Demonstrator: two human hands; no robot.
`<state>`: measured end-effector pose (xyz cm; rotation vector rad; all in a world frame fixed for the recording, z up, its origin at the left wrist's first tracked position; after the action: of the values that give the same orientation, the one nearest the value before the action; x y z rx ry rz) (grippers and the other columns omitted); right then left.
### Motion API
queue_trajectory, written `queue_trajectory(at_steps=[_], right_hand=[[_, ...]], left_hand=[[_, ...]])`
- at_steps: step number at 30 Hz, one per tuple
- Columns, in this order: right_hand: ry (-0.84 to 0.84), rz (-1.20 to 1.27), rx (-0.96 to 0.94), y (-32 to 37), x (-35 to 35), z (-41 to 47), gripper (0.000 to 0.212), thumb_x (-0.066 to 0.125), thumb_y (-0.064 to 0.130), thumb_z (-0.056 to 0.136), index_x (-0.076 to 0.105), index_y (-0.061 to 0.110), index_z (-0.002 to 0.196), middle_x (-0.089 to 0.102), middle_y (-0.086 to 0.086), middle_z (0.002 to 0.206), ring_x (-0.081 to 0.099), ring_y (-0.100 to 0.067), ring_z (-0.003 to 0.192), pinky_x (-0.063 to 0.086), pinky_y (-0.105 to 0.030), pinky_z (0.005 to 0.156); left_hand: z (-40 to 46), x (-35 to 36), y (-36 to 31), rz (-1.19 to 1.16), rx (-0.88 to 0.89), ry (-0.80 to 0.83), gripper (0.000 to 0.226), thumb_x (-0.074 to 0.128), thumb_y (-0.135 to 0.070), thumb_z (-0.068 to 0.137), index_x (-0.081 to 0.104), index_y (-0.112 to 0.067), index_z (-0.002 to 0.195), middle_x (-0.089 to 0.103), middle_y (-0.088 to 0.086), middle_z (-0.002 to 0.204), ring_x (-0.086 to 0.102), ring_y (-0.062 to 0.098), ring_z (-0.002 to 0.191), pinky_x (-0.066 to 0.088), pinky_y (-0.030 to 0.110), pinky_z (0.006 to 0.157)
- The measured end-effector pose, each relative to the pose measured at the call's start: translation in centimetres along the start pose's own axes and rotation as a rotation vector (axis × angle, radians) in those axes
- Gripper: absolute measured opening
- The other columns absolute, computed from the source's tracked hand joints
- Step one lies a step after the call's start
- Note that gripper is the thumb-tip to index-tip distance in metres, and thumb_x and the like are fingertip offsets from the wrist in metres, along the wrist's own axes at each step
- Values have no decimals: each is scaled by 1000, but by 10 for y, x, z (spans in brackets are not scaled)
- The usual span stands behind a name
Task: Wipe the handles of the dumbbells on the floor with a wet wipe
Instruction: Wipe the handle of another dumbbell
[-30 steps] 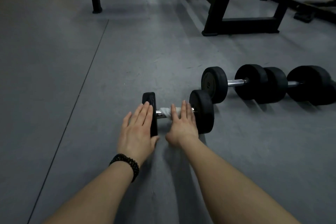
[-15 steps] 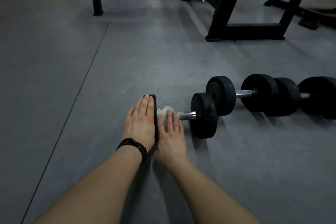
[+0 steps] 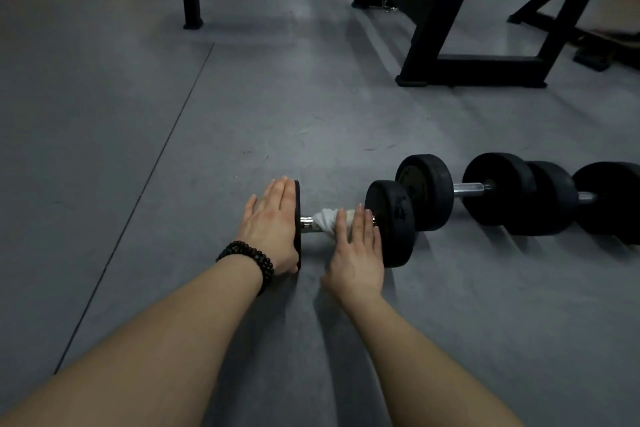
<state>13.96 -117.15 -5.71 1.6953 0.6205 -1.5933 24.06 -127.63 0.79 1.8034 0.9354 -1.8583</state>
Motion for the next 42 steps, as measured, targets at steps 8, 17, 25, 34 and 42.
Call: queue_trajectory(at_steps=[8,17,25,34,42], right_hand=[[130,-24,14,3,-2,21,107,61,37,83,-20,25,153,-31,-18,157,-30,-31,145,-14,-42,119],[65,-105,-270,40,10,22,101,51,46,94,-27,17,151,-42,-10,149,-36,-27,141,-17,-42,118],[-31,17,-225,62,14,40,106,54,45,88,-21,5,150,-29,-16,156,-32,-28,144,-21,-41,115],[-19,-35,-198,49,10,51,99,50,43,92,-20,2,149,-32,-16,153,-31,-29,142,-18,-42,116],[-38,-25,-265,58,2,55,101,60,36,84,-4,1,154,-8,-20,163,-13,-31,150,-13,-41,119]], left_hand=[[-57,24,6,-20,153,-360,116,90,-23,60,24,-8,153,21,7,162,24,23,147,24,39,116],[1,29,12,90,28,-234,152,87,-57,57,-25,-16,151,-20,2,163,-8,23,152,3,48,122],[20,19,12,-53,124,-244,124,77,-29,73,-15,-15,154,-19,3,163,30,27,143,31,41,113],[41,16,18,-108,57,-148,131,82,-25,71,-22,-23,151,-36,-11,155,57,31,109,54,41,79],[38,18,18,-72,48,-144,126,77,-22,76,-25,-22,150,-38,-9,155,60,28,102,51,37,72]])
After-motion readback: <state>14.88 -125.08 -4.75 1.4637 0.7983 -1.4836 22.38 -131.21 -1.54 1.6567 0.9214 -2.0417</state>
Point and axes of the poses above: each hand's wrist, its own z-axis towards the middle knuckle, its own x-axis out of the palm, y = z × x, the point moved 9 cm from there along z, towards the middle knuckle
